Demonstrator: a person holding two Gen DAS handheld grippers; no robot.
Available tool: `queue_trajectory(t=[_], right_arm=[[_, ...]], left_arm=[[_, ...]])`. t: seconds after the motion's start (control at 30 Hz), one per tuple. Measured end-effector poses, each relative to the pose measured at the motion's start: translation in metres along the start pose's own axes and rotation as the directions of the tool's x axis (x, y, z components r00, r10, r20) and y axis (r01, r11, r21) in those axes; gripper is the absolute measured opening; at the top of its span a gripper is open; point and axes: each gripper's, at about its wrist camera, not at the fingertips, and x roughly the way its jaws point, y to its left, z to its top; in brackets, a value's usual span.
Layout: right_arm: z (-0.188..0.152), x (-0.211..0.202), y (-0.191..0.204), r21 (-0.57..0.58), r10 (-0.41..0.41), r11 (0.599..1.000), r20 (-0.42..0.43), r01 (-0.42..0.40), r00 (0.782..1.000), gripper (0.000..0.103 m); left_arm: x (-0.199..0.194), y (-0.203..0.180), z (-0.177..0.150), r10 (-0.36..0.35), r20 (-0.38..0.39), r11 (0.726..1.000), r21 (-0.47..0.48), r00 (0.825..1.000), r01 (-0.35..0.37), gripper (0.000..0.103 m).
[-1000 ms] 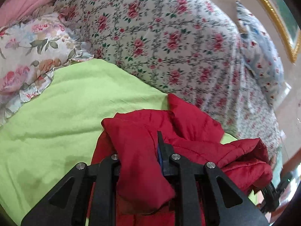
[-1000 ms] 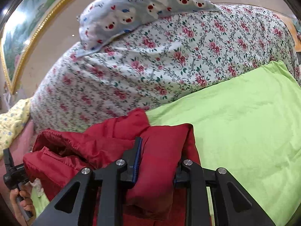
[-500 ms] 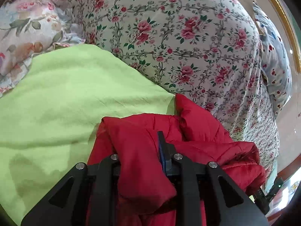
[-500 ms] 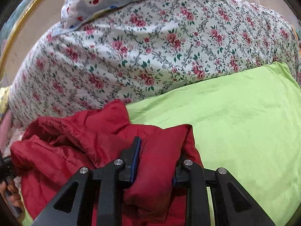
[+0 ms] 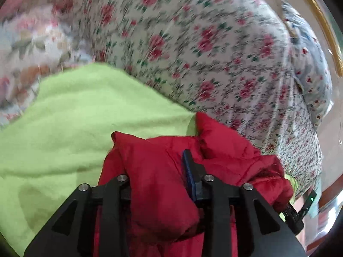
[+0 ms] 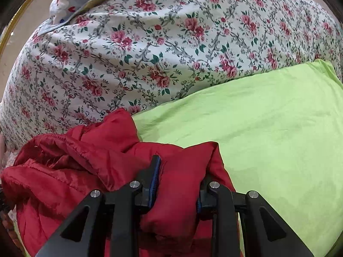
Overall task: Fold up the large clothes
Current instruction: 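Lay the hem onto the collar and open both grippers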
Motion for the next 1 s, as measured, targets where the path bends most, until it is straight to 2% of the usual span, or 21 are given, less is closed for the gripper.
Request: queue_trajectory(t=[0.23, 0.4, 0.47, 0.57, 0.63, 0.73, 0.8, 0.83, 1.0], right_arm=[[0.003, 0.01, 0.0, 0.005, -0.007, 1.0, -0.015, 0.007, 1.0, 0.025], [0.006, 0.015, 0.003, -0.002, -0.032, 0.999, -0.014, 0.032, 0.999, 0.025], [0.008, 0.017, 0.003, 0.004, -0.04, 0.999, -0.015, 0.04, 0.999, 0.025], [0.012, 0.021, 0.003, 0.012, -0.053, 0.998, -0.02, 0.054, 0.998, 0.025], [0.014, 0.023, 0.004, 0.012, -0.064, 0.998, -0.021, 0.064, 0.998, 0.025], [0.015, 0.025, 0.006, 0.007, -0.083, 0.997, -0.022, 0.083, 0.996, 0.025], [0.016, 0.027, 0.007, 0.005, -0.092, 0.996, -0.025, 0.092, 0.995, 0.025], [0.017, 0.027, 0.007, 0.006, -0.094, 0.996, -0.026, 0.094, 0.995, 0.025], [0.019, 0.024, 0.005, 0.027, -0.085, 0.996, -0.028, 0.086, 0.996, 0.025]], left_arm=[[-0.058, -0.037, 0.003, 0.01, 0.102, 0.988, 0.154, 0.995, -0.026, 0.047], [-0.082, -0.037, 0.007, 0.047, 0.179, 0.98, 0.182, 0.983, -0.08, 0.058], [-0.086, -0.035, 0.009, 0.022, 0.184, 0.98, 0.193, 0.983, -0.058, 0.058], [-0.072, -0.042, 0.003, -0.089, 0.081, 0.962, 0.264, 0.993, 0.065, 0.058], [-0.053, -0.051, -0.007, -0.11, 0.004, 0.942, 0.32, 0.994, 0.103, 0.058], [-0.019, -0.058, -0.025, -0.097, -0.096, 0.926, 0.355, 0.991, 0.125, 0.058], [0.006, -0.057, -0.034, -0.08, -0.183, 0.922, 0.359, 0.98, 0.142, 0.058], [0.013, -0.056, -0.038, -0.064, -0.202, 0.92, 0.367, 0.977, 0.136, 0.058], [0.042, -0.05, -0.055, 0.006, -0.192, 0.904, 0.42, 0.981, 0.076, 0.059]])
